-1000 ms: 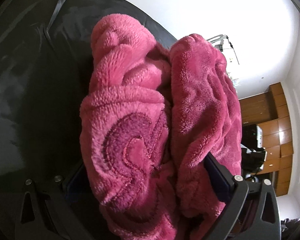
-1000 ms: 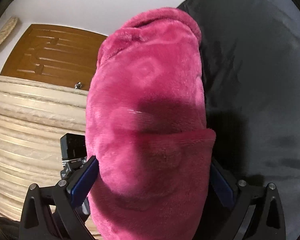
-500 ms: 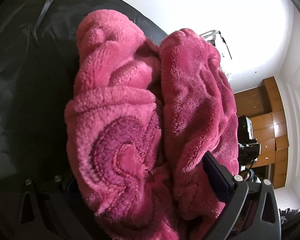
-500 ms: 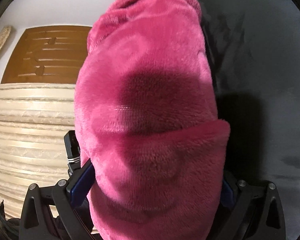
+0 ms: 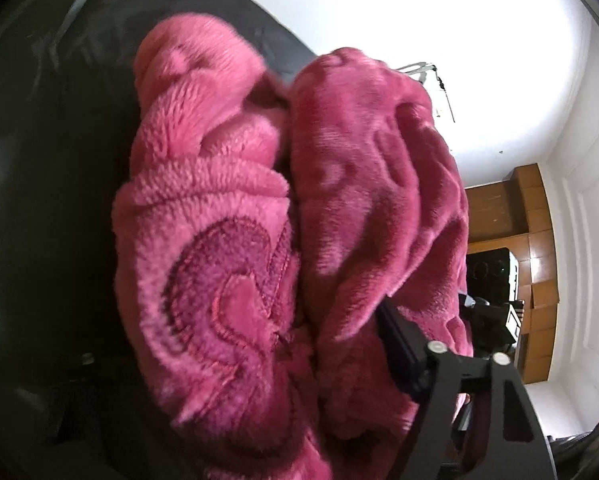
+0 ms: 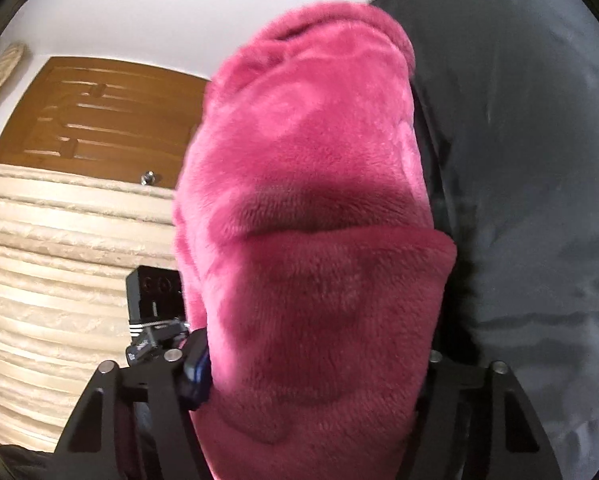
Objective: Fold clothes
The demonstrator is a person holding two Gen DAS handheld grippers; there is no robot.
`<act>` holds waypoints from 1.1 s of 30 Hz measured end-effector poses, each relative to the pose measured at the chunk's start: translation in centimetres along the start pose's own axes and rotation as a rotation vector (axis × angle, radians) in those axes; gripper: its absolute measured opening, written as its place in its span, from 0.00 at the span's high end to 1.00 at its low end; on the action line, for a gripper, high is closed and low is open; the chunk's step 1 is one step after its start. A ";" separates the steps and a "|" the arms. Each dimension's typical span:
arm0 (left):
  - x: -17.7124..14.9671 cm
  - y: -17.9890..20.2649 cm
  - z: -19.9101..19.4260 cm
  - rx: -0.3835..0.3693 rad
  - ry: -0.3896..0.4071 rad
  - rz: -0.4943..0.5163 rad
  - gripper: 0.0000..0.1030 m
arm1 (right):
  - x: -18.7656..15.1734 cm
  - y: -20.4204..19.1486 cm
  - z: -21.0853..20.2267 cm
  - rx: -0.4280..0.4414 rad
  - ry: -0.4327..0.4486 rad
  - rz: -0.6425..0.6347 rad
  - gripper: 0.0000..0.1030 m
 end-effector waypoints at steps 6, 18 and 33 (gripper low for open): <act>0.9 6.0 2.0 -0.030 0.019 0.055 0.28 | 0.7 -0.9 -5.2 -0.002 0.090 -0.061 0.34; 0.6 23.3 17.5 -0.046 0.005 0.136 0.28 | 3.9 8.5 -22.8 -0.027 0.208 -0.075 0.34; 3.6 36.8 35.7 0.052 -0.040 0.205 0.34 | 12.6 23.3 -39.3 -0.107 0.306 -0.026 0.34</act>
Point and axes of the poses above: each gripper's, at about its wrist camera, not at the fingertips, and z roughly the way its jaws point, y to its right, x to its top, the point moved 5 cm from there along z, roughly the way its jaws point, and after that the axes turned 12 degrees about z, right-handed, at the moved point
